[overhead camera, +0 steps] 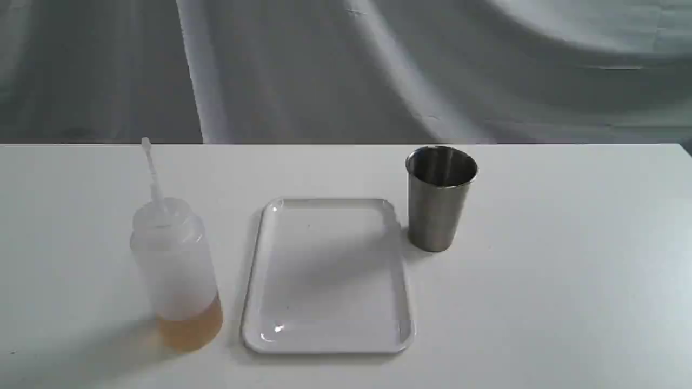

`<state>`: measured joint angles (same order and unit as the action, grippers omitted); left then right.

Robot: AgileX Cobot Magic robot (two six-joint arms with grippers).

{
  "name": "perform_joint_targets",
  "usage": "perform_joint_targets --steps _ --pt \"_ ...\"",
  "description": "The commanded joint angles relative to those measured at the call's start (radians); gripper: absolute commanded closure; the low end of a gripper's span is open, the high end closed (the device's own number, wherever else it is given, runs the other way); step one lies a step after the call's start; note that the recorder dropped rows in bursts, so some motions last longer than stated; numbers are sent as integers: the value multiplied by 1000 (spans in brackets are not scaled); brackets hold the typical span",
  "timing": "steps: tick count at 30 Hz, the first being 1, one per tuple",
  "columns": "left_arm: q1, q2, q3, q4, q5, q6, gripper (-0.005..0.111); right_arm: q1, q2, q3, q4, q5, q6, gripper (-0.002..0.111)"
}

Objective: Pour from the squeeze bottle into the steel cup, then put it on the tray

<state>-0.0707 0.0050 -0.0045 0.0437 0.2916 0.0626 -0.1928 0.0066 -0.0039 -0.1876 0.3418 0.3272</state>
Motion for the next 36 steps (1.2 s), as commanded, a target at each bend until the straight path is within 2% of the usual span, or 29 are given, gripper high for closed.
perform_joint_targets --steps 1,12,16,24,36 --pt "-3 -5 4 1 -7 -2 98 -5 -7 4 -7 0 -6 108" --pt "-3 -5 4 1 -7 -2 98 -5 -7 4 61 2 -3 108" --pt "-3 -5 4 1 -7 -2 98 -5 -7 -6 77 55 -3 108" --pt "-3 -5 4 1 -7 -2 98 -5 5 -161 103 159 -3 108" --pt "-3 -5 4 1 -7 -2 98 -5 268 -427 81 159 -6 108"
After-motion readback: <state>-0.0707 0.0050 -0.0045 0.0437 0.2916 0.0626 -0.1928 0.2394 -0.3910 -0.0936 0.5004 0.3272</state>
